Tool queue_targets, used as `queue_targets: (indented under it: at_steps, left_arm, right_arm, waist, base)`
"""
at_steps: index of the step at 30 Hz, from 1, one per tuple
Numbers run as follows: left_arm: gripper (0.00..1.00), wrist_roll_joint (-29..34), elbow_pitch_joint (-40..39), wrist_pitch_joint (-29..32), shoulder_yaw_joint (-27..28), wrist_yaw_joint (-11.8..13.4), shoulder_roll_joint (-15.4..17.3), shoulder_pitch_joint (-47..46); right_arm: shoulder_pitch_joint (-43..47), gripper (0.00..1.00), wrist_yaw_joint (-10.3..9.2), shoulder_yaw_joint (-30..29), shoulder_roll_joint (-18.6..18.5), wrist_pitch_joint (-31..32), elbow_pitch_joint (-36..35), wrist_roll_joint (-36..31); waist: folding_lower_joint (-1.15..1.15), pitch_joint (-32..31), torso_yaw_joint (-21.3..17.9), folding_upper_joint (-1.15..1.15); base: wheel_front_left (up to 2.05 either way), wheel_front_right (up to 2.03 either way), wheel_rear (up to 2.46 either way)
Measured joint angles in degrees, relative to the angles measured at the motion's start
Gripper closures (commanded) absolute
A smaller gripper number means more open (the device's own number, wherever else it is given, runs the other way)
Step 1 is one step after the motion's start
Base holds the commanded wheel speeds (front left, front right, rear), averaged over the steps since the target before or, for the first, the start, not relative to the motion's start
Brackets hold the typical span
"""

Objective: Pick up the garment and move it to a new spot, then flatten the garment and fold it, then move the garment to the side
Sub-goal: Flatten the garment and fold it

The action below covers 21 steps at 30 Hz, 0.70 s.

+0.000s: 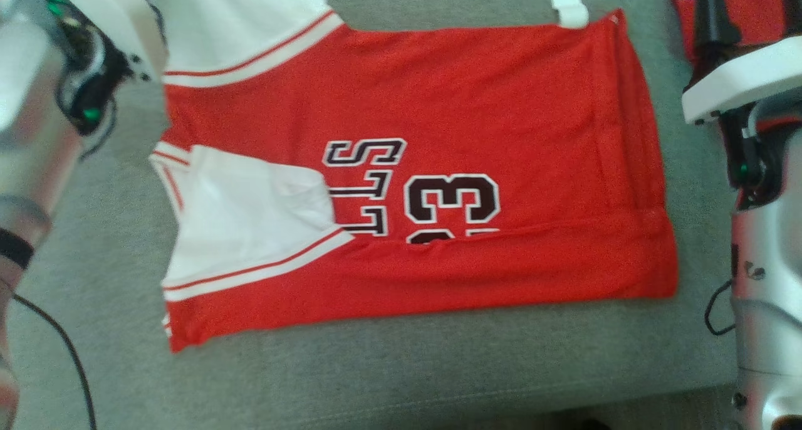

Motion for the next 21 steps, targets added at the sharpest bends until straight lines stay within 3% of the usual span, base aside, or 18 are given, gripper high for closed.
queue_targets:
  at_steps: [10, 17, 21]
  left_arm:
    - [1.00, 1.9, -7.0, -5.6, -1.9, 0.7, -1.0, 4.7]
    - [1.00, 3.6, -11.7, -6.3, -3.1, 2.0, -1.0, 6.4]
    - [1.00, 3.8, -13.8, -6.0, -3.8, 2.3, -1.0, 6.6]
  right_arm:
    - [0.6, 0.00, 0.00, 2.8, -2.2, 5.0, 9.5, 4.6]
    - [-1.7, 0.00, 0.00, 5.9, -7.0, 7.0, 19.9, 5.0]
    - [-4.7, 0.00, 0.00, 8.0, -7.9, 7.6, 25.7, 4.5]
  waist:
    - [0.00, -3.0, 6.4, 0.00]
    - [0.00, -2.9, 8.5, 0.00]
    - [0.00, -1.9, 8.9, 0.00]
  base:
    - [0.00, 0.00, 0.00]
    - [0.00, 0.00, 0.00]
    - [0.00, 0.00, 0.00]
